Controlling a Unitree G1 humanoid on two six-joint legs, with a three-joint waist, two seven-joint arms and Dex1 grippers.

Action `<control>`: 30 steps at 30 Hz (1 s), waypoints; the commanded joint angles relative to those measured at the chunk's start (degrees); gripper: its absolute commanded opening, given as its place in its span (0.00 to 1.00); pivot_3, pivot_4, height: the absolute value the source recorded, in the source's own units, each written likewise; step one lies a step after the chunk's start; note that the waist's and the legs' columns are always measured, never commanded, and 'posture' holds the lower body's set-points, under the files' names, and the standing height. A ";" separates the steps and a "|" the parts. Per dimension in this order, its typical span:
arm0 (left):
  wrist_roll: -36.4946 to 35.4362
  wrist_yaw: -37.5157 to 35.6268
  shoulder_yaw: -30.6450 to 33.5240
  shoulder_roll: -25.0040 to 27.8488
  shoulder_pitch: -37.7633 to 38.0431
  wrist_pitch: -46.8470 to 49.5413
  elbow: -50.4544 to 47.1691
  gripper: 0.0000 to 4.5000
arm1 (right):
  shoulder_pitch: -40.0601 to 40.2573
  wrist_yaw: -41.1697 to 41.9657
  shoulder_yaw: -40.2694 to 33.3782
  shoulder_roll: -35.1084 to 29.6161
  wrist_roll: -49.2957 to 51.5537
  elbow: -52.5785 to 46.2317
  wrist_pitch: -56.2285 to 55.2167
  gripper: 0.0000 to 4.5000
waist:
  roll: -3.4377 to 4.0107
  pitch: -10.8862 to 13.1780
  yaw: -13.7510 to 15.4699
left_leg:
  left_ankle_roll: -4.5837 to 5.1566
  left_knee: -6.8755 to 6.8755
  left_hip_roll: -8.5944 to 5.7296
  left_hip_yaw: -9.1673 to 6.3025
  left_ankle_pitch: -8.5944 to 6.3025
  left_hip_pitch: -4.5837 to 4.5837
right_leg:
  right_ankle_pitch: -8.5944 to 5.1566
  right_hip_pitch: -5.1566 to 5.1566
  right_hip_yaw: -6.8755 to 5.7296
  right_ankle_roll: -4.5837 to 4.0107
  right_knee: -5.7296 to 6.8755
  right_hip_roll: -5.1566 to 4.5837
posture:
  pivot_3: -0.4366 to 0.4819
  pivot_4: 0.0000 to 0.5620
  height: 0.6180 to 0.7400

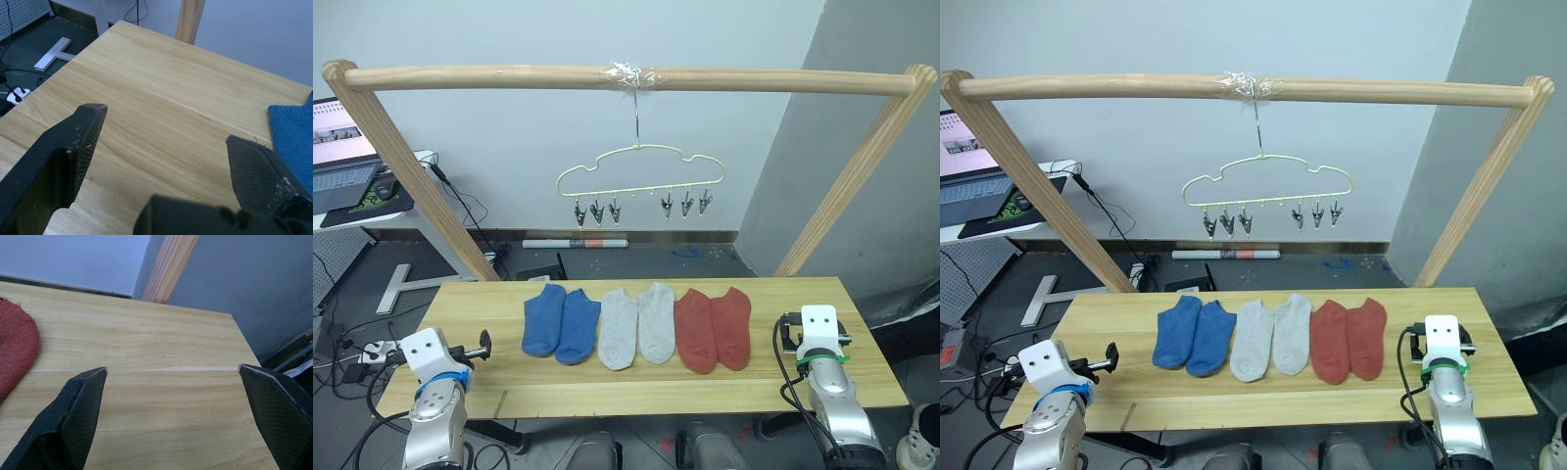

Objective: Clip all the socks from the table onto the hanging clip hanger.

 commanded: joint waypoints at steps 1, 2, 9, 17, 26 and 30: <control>-0.39 0.06 1.10 0.89 0.06 -0.52 -2.02 1.00 | -0.82 -0.22 -1.04 -0.38 0.60 -1.54 -1.24 1.00 | 0.00 0.00 0.00 | 0.00 0.00 0.00 0.00 0.00 0.00 | 0.00 0.00 0.00 0.00 0.00 0.00 | 0.51 0.17 1.00; -0.34 0.14 1.15 0.94 0.04 -0.53 -1.94 1.00 | -0.88 -0.26 -1.09 -0.39 0.58 -1.57 -1.18 1.00 | 0.00 0.00 0.00 | 0.00 0.00 0.00 0.00 0.00 0.00 | 0.00 0.00 0.00 0.00 0.00 0.00 | 0.51 0.17 1.00; -0.34 -0.19 1.23 0.90 0.37 -0.53 -2.23 1.00 | -0.68 -0.15 -1.20 -0.19 0.82 -2.13 -0.78 1.00 | 0.00 0.00 -0.01 | 0.00 0.00 0.00 0.00 0.00 0.00 | 0.00 0.00 0.00 0.00 0.00 0.00 | 0.51 0.18 1.00; -0.32 -1.51 0.96 1.46 1.33 -0.74 -4.13 1.00 | -0.65 0.53 -1.23 -0.03 1.74 -2.24 -1.08 1.00 | 0.01 0.02 0.00 | 0.00 0.00 0.01 -0.01 0.00 0.00 | 0.00 0.00 0.02 0.00 -0.01 0.00 | 0.52 0.18 1.00; -3.40 -4.40 2.00 0.92 3.86 -0.31 -12.60 1.00 | -1.30 6.75 -1.67 -0.33 6.92 -3.60 -1.97 1.00 | 0.00 0.17 -0.03 | 0.00 0.00 0.03 -0.01 0.00 -0.01 | -0.01 0.00 0.02 -0.01 -0.02 0.00 | 0.52 0.20 1.00; -7.40 -7.00 2.07 0.23 5.94 0.91 -20.51 1.00 | -1.26 12.36 0.56 -2.12 7.44 -6.17 -3.29 1.00 | 0.08 0.23 -0.01 | 0.00 0.00 0.04 -0.05 0.00 -0.03 | -0.01 0.00 0.05 -0.02 -0.03 -0.01 | 0.53 0.22 1.00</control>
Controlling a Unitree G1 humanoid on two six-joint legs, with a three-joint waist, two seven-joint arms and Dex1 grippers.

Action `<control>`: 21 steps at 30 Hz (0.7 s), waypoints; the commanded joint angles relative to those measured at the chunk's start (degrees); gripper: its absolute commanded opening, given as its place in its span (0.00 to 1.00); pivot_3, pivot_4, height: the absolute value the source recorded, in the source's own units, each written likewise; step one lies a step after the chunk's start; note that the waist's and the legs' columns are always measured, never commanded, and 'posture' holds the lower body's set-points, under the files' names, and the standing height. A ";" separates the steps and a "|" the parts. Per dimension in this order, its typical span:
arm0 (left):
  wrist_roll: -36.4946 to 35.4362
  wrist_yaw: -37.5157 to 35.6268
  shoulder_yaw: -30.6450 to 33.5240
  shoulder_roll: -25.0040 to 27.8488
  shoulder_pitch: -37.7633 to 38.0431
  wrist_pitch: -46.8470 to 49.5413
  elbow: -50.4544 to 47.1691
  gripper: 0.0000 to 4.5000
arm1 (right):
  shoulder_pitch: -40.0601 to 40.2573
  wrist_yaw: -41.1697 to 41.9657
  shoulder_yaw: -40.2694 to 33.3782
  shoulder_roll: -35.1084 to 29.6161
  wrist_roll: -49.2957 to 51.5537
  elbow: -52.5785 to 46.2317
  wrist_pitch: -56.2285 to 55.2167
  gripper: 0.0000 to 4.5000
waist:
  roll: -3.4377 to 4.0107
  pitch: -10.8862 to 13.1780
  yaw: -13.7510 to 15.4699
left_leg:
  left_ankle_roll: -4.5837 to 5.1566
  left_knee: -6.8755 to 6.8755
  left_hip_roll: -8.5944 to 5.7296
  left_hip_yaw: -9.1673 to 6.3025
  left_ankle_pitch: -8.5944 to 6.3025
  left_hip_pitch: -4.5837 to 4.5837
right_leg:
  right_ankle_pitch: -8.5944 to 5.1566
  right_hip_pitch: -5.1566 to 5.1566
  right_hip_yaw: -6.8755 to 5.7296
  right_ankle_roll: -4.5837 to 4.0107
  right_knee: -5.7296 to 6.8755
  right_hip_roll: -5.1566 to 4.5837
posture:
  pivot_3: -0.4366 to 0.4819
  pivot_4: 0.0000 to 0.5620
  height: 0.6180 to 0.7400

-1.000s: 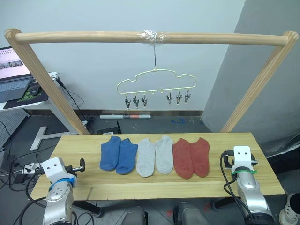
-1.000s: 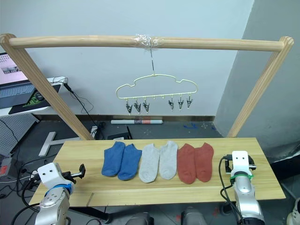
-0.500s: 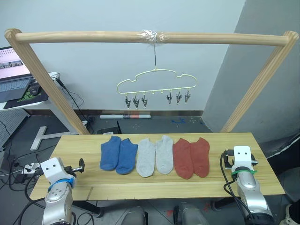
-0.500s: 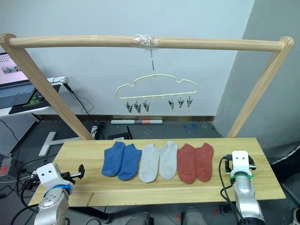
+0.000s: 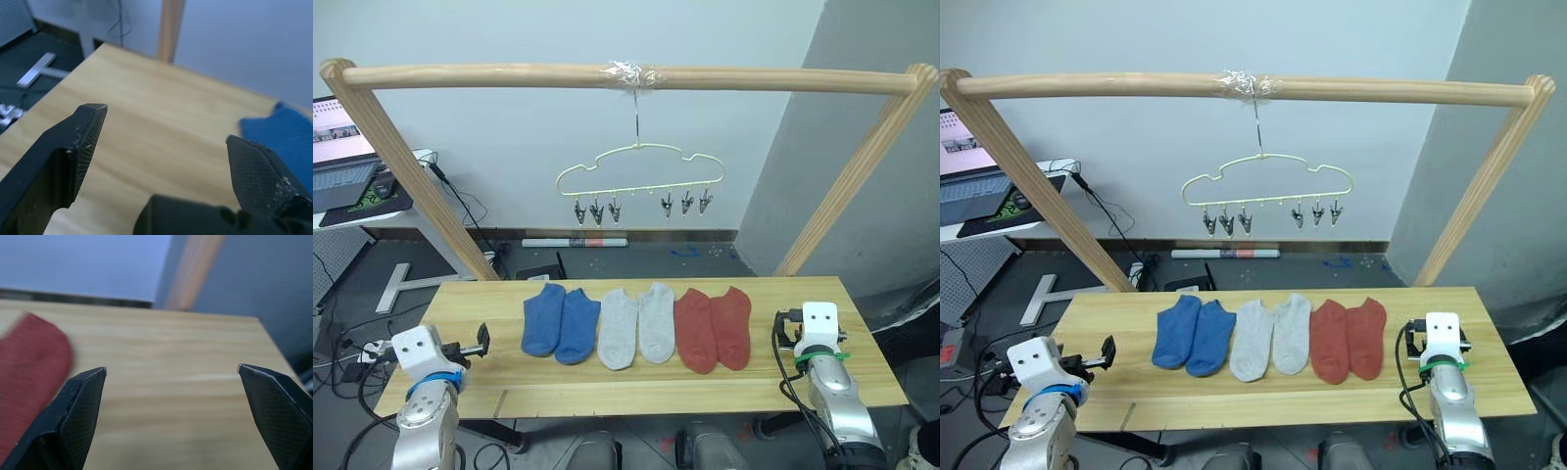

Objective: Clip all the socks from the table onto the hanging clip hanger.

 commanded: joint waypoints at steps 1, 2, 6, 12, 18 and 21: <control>-3.53 -2.93 0.87 0.08 0.97 0.42 -7.72 1.00 | -0.78 4.77 1.70 -2.49 0.12 -4.19 -3.14 1.00 | 0.05 0.11 0.01 | 0.00 0.00 0.00 0.01 0.00 0.01 | 0.00 0.01 0.00 0.00 0.00 0.00 | 0.53 0.22 1.00; -4.26 -4.17 0.21 0.07 1.00 0.52 -8.74 1.00 | -1.02 6.50 2.73 -3.07 -0.02 -4.70 -3.77 1.00 | 0.06 0.15 0.01 | 0.00 0.00 0.00 0.01 0.00 0.02 | -0.02 0.02 0.00 -0.03 0.00 0.00 | 0.53 0.22 1.00; -5.16 -5.91 -1.19 -0.17 -0.44 1.02 -10.79 0.81 | -2.81 10.61 5.79 -4.42 -0.67 -5.68 -4.98 1.00 | 0.08 0.45 -0.01 | 0.00 0.00 0.02 0.03 0.00 0.04 | -0.05 0.03 -0.03 -0.08 0.01 0.01 | 0.53 0.23 1.00; -1.52 -8.20 -7.99 0.69 -4.29 2.89 -12.96 0.47 | -6.04 16.04 8.33 -4.48 1.79 -8.70 -1.85 1.00 | -0.01 0.99 0.06 | 0.00 0.00 0.00 0.01 0.00 0.01 | -0.01 0.02 -0.05 -0.01 0.00 0.03 | 0.52 0.24 1.00; -0.81 -7.25 -11.84 -1.11 -9.71 4.32 -14.30 0.47 | -10.32 22.74 11.98 -5.11 3.61 -12.24 0.16 1.00 | -0.08 1.34 0.06 | 0.00 0.01 -0.02 0.01 0.00 -0.18 | 0.02 -0.18 -0.05 0.03 -0.01 0.01 | 0.50 0.25 1.00; -0.09 -6.84 -13.17 -1.97 -12.82 4.35 -12.91 0.47 | -13.14 25.66 13.76 -4.51 5.13 -13.81 2.35 1.00 | -0.07 1.35 -0.02 | -0.02 0.01 0.01 0.00 0.01 -0.39 | 0.04 -0.42 -0.06 0.04 0.04 0.02 | 0.49 0.26 1.00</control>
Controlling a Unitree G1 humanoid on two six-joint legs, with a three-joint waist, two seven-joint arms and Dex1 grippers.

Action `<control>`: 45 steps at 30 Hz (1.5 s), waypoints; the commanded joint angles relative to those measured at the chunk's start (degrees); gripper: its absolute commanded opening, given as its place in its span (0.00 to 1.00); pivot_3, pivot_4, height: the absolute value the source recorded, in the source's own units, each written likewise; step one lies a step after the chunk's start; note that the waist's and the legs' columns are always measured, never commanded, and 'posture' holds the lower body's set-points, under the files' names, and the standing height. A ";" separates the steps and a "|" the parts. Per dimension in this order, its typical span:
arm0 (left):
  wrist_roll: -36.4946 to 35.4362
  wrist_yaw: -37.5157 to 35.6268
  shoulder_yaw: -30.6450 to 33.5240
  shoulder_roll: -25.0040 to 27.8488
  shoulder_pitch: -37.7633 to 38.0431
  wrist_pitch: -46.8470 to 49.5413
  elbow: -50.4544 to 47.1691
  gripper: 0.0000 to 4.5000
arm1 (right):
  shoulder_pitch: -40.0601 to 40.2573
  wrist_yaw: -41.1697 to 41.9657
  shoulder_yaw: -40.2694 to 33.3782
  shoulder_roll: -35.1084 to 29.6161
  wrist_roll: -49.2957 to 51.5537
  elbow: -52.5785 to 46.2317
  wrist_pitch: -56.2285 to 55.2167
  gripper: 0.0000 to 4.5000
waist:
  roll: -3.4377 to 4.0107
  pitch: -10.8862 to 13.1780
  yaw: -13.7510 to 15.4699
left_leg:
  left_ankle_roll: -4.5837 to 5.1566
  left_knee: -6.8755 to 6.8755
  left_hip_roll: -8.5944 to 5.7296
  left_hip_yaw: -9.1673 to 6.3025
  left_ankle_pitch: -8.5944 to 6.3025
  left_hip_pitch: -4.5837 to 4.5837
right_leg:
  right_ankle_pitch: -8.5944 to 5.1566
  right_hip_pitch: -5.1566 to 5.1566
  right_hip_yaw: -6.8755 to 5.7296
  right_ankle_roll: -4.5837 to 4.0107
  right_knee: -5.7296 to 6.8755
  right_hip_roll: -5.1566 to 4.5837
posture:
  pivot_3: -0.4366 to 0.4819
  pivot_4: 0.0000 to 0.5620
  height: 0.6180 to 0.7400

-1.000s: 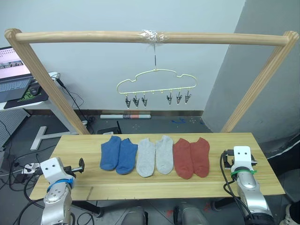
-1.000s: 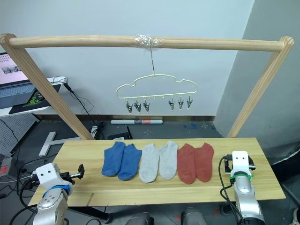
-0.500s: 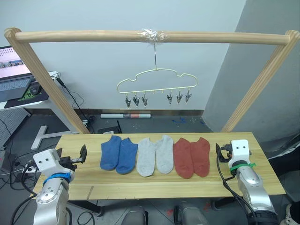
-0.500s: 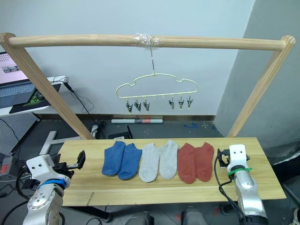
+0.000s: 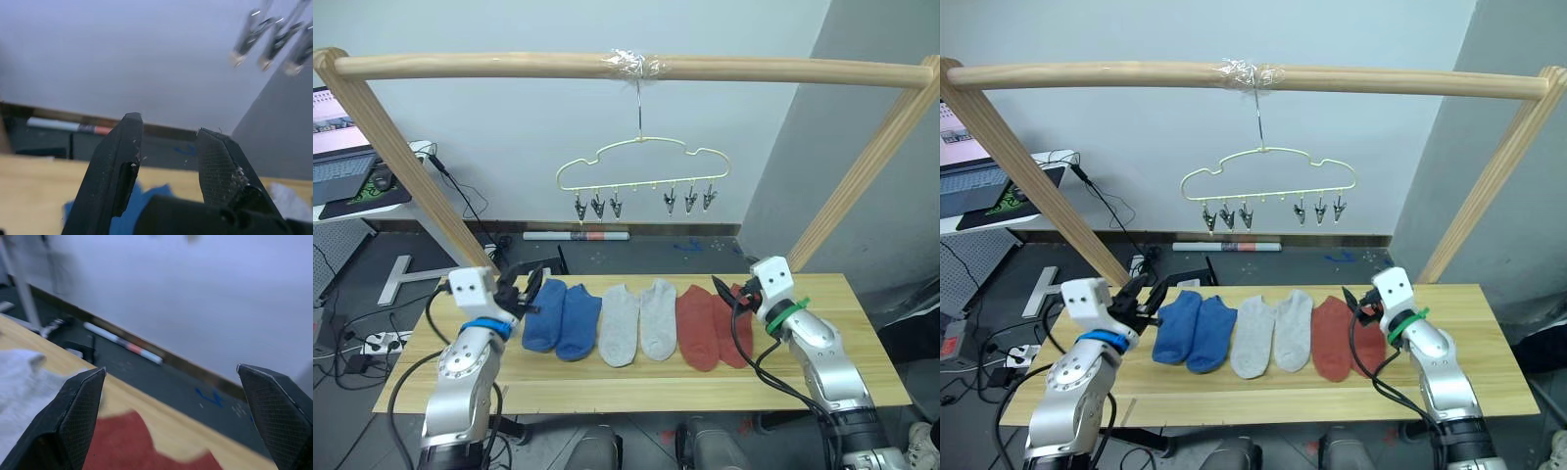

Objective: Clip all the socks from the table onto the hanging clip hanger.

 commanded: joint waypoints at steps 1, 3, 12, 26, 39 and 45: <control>0.97 0.34 -1.16 -0.52 -2.98 -0.55 -0.03 0.47 | -3.09 3.51 1.91 0.25 2.21 -3.85 1.92 1.00 | 0.01 0.03 -0.05 | 0.00 0.00 0.01 -0.01 0.00 0.00 | 0.00 0.00 -0.01 0.00 0.00 0.01 | 0.49 0.26 1.00; 1.86 0.95 -1.88 -1.11 -5.34 -0.89 1.48 0.47 | -4.94 4.85 3.45 0.37 2.14 -4.77 2.77 1.00 | 0.01 0.04 -0.03 | 0.00 0.00 0.01 -0.03 0.00 -0.05 | 0.00 -0.04 -0.03 0.00 0.00 0.01 | 0.49 0.26 1.00; 5.82 3.16 -4.96 -4.10 -14.99 -4.26 10.49 0.47 | -11.11 6.52 6.10 5.60 7.02 -9.80 10.60 1.00 | -0.03 0.13 -0.01 | -0.01 0.02 -0.06 -0.06 0.00 -0.12 | 0.02 -0.06 -0.06 0.03 -0.04 -0.02 | 0.48 0.26 1.00; 9.95 6.99 -5.39 -6.30 -24.79 -10.54 21.09 0.47 | -12.94 6.41 7.77 7.05 9.21 -15.50 16.87 1.00 | -0.02 0.15 -0.06 | -0.03 0.07 -0.08 -0.12 0.00 -0.39 | 0.07 -0.33 -0.10 0.08 -0.01 -0.05 | 0.47 0.26 1.00; 10.49 7.52 -5.44 -6.83 -26.68 -12.17 23.48 0.47 | -14.12 4.91 6.92 7.36 10.36 -16.16 17.98 1.00 | -0.02 0.15 -0.13 | -0.03 0.09 -0.09 -0.11 0.01 -0.40 | 0.09 -0.33 -0.12 0.10 0.00 -0.05 | 0.46 0.26 1.00; 10.24 7.78 -5.17 -6.61 -27.91 -12.94 24.99 0.47 | -14.55 4.38 6.99 7.02 10.48 -16.10 17.99 1.00 | -0.02 0.15 -0.17 | -0.03 0.10 -0.09 -0.11 0.01 -0.40 | 0.09 -0.33 -0.15 0.11 -0.01 -0.04 | 0.46 0.26 1.00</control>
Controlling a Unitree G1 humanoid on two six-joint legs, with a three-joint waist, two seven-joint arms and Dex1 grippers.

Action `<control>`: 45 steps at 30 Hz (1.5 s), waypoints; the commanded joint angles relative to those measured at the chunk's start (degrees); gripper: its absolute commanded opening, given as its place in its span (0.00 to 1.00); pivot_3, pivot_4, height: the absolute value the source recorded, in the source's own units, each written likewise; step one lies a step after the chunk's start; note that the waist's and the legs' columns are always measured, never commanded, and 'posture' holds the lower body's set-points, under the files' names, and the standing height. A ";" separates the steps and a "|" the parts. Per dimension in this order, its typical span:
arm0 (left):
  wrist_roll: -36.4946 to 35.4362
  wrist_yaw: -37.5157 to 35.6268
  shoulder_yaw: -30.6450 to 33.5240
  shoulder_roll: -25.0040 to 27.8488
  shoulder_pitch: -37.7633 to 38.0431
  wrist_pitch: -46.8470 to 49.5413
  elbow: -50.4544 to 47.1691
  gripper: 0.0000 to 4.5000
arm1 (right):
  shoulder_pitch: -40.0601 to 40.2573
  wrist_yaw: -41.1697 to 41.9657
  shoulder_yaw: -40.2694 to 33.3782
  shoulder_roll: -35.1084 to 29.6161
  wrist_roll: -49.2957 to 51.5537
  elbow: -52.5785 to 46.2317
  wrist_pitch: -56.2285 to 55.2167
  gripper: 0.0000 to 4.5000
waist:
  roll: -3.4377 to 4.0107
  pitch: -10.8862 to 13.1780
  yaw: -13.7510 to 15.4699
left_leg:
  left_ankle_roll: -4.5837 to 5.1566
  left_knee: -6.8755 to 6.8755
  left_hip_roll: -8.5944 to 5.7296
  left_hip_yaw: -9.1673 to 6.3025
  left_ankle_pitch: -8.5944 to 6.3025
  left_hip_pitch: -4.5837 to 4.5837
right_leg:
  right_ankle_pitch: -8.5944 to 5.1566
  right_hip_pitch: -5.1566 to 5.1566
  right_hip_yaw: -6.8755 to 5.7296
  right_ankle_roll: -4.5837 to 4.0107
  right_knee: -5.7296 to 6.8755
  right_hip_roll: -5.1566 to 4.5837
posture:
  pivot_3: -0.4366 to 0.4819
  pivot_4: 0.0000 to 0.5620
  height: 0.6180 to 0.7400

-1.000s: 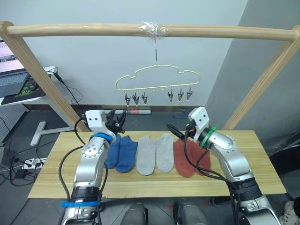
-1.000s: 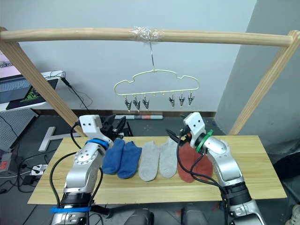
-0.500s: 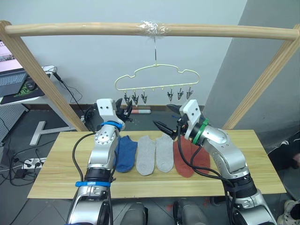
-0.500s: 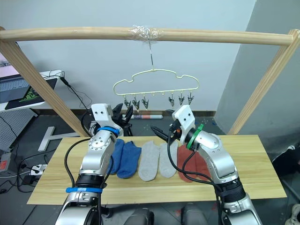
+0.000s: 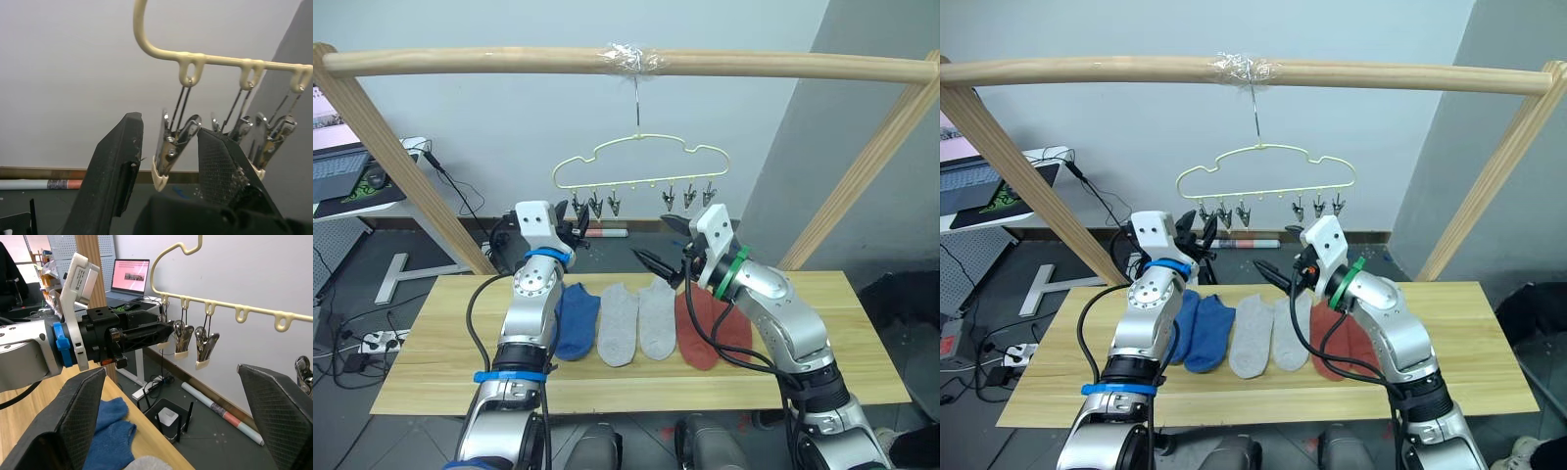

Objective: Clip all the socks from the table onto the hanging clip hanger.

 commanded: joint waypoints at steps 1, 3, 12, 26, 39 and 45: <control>0.21 0.35 0.57 0.27 -1.61 -1.70 -0.28 0.47 | -1.13 -0.33 -0.81 0.02 0.59 -2.68 -0.15 1.00 | 0.00 0.00 0.00 | 0.00 0.00 -0.01 0.00 0.00 0.00 | 0.00 0.00 0.00 0.00 0.00 0.00 | 0.46 0.26 1.00; 0.22 0.34 0.57 0.30 -1.74 -1.86 -0.12 0.47 | -1.19 -0.34 -0.77 -0.01 0.62 -2.71 -0.09 1.00 | 0.00 0.00 -0.01 | 0.00 0.00 -0.01 0.01 0.00 0.00 | 0.00 0.00 0.01 0.01 0.00 0.00 | 0.46 0.26 1.00; -0.58 -0.41 0.78 0.33 -2.55 -2.43 0.79 0.47 | -1.10 -0.60 -1.30 -0.06 1.00 -2.87 0.40 1.00 | 0.00 0.00 -0.05 | 0.00 0.01 0.00 0.02 0.00 0.00 | 0.01 0.00 0.00 0.01 0.01 0.00 | 0.46 0.27 1.00; 1.02 -0.53 0.00 1.07 -3.80 -2.69 3.14 0.47 | -1.48 -0.99 -1.37 -0.07 0.97 -2.74 0.45 1.00 | 0.00 0.00 -0.21 | 0.00 0.01 0.00 0.01 0.00 0.00 | 0.01 -0.01 0.00 0.02 0.01 0.00 | 0.45 0.28 1.00; 1.26 -0.95 -0.29 1.14 -4.01 -2.37 2.93 0.47 | -1.72 -1.36 -1.47 0.35 1.35 -2.81 0.81 1.00 | 0.00 0.01 -0.22 | 0.01 0.01 0.00 0.00 0.00 0.00 | 0.02 -0.01 0.01 0.02 0.02 0.00 | 0.46 0.29 1.00; 0.93 -1.13 0.10 1.15 -4.05 -2.29 2.73 0.47 | -1.86 -1.39 -1.40 0.48 1.36 -2.87 0.93 1.00 | 0.01 0.02 -0.22 | 0.01 0.01 0.00 0.01 0.00 0.00 | 0.02 -0.01 0.00 0.02 0.02 0.00 | 0.46 0.29 1.00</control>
